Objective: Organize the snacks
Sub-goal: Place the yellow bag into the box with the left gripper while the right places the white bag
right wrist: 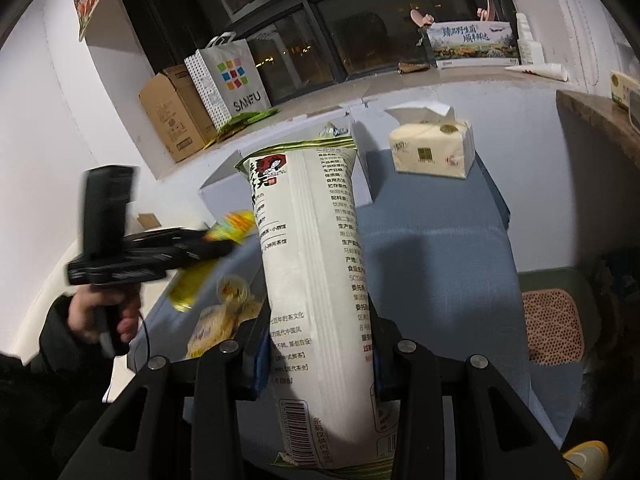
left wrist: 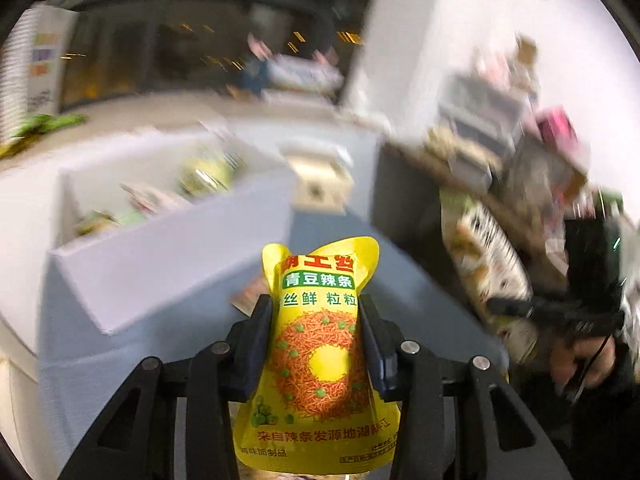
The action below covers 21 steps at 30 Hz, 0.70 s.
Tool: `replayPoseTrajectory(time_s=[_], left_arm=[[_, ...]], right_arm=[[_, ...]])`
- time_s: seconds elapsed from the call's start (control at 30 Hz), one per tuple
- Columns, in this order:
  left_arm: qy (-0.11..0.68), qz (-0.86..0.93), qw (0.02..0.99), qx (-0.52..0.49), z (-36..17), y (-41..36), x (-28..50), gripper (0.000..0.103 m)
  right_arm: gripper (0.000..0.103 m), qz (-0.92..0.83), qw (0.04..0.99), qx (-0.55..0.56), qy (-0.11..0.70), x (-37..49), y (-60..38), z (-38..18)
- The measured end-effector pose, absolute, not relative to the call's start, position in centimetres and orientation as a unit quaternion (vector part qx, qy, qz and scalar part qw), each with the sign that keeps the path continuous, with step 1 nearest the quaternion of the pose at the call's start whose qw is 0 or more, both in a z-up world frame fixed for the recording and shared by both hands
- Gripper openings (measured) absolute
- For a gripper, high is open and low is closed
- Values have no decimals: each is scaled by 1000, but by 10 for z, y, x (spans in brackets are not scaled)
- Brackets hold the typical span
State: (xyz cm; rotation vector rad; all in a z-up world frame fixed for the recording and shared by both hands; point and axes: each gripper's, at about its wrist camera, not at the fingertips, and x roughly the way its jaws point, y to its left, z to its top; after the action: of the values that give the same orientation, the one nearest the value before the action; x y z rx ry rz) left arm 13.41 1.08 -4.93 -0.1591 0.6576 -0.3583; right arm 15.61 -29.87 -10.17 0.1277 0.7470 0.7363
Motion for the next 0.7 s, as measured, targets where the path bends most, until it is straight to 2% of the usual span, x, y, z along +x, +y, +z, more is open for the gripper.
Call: replayPoseTrajectory(time_s=[0.1, 0.3, 0.63, 0.67, 0.7], left_arm=[[265, -130, 947, -130, -25, 51, 129, 46], [213, -68, 958, -178, 4, 100, 159, 46], [252, -18, 951, -179, -9, 142, 278, 48], [253, -10, 951, -177, -10, 144, 285, 58], [256, 5, 951, -174, -11, 147, 292, 80]], right_arm=[[40, 363, 858, 85, 352, 171, -287, -93], [41, 391, 849, 113, 337, 223, -237, -59], [41, 367, 842, 112, 379, 361, -116, -20], [41, 361, 844, 108, 381, 371, -109, -20], [41, 353, 846, 106, 386, 382, -99, -21]])
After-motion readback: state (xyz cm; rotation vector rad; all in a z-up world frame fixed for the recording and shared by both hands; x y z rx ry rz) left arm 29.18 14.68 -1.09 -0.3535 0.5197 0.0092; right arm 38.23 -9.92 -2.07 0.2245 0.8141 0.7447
